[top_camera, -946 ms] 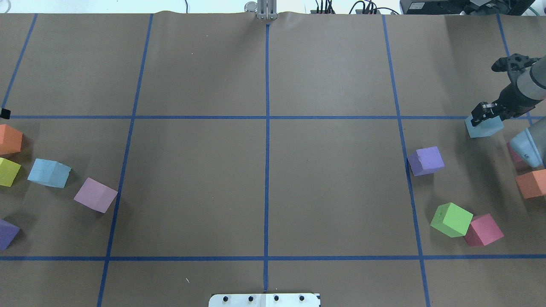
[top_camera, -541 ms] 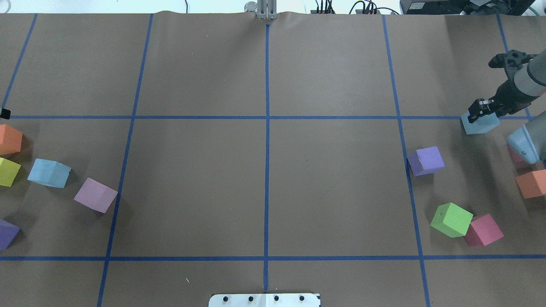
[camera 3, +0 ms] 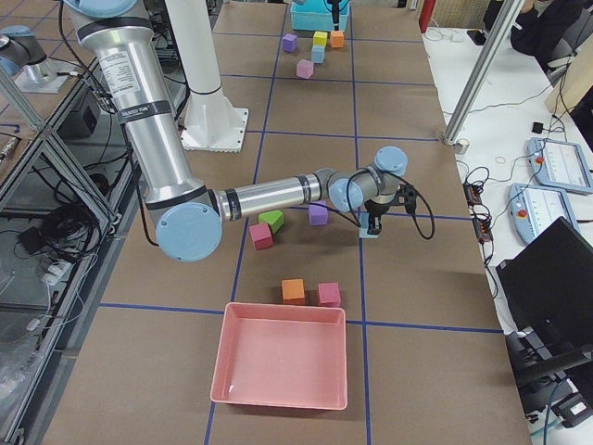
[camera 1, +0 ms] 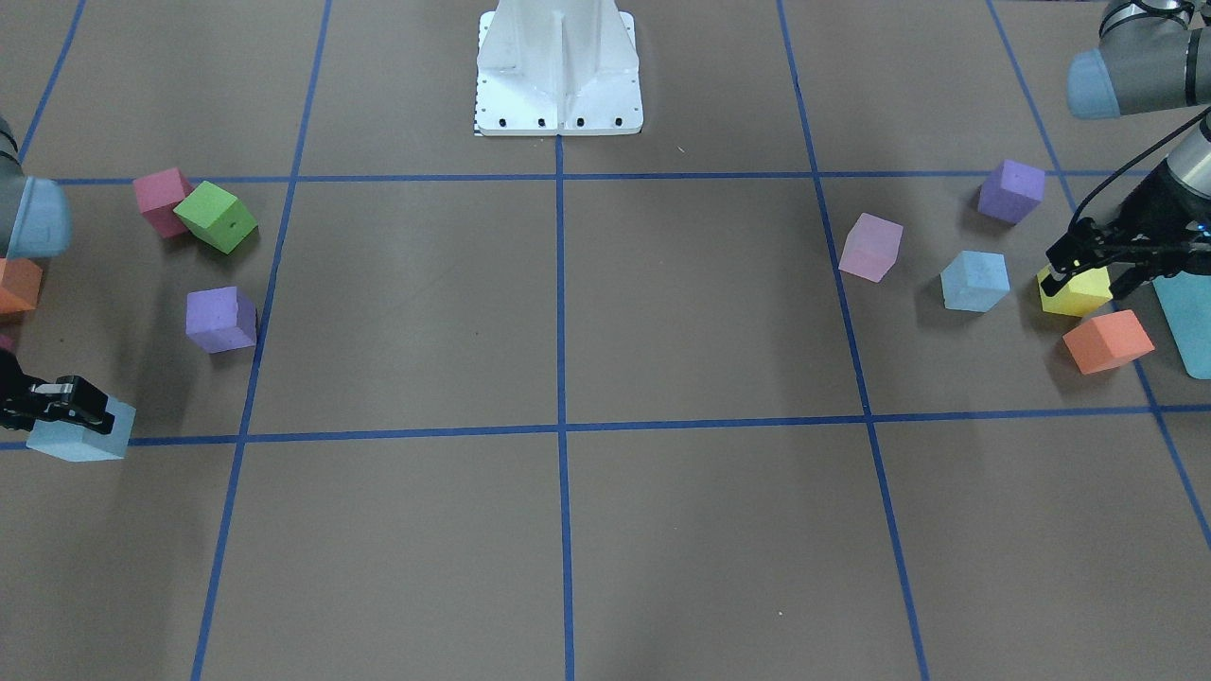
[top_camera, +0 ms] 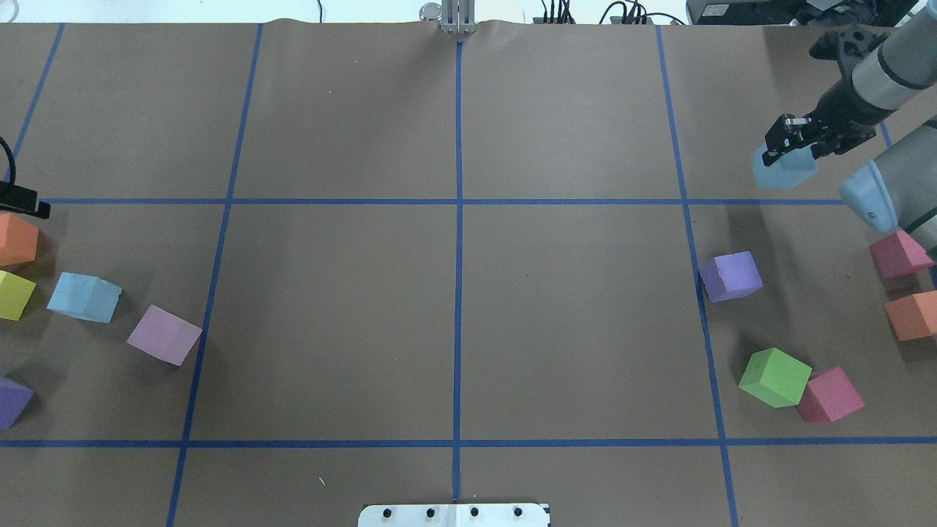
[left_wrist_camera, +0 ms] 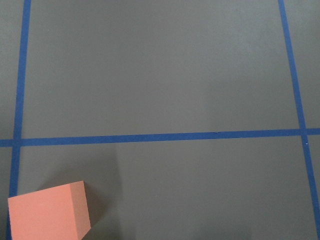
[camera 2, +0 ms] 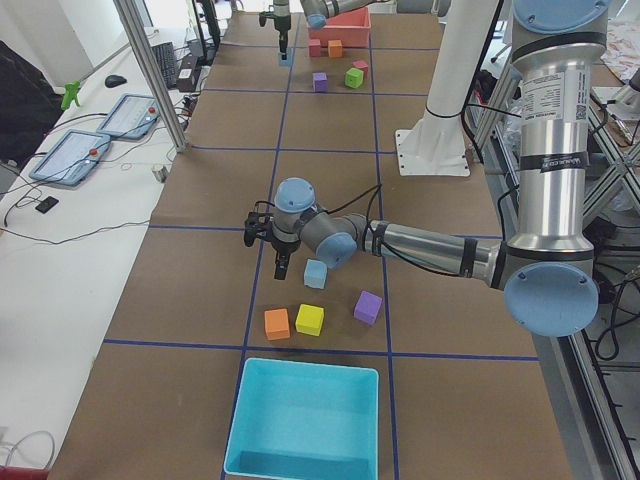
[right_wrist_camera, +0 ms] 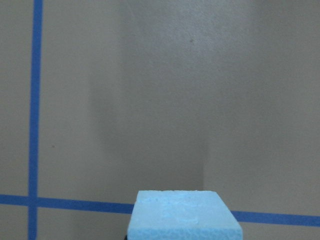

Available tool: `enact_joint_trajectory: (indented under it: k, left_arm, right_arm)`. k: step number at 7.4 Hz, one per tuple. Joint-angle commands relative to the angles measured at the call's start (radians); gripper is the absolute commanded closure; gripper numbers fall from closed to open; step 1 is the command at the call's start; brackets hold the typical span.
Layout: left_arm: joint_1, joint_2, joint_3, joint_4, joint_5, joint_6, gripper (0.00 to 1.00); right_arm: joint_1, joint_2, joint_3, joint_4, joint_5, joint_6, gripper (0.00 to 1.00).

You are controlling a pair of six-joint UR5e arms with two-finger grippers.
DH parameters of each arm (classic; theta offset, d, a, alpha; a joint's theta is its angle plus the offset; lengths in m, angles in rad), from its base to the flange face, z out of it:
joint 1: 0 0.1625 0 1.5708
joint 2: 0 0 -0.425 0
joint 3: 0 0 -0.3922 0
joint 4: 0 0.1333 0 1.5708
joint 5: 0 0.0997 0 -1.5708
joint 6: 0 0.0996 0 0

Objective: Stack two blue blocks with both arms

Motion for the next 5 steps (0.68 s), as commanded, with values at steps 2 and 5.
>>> enact_joint_trajectory:
  k: [2,5]
  left_arm:
    - [0.113,-0.006,0.001,-0.012,0.081,-0.101,0.02]
    - [0.185,0.000,0.004,-0.012,0.124,-0.102,0.02]
  right_arm:
    - [-0.150,0.045,0.223,-0.122,-0.063,0.303,0.38]
    - [-0.290,0.041,0.341,-0.122,-0.148,0.488,0.38]
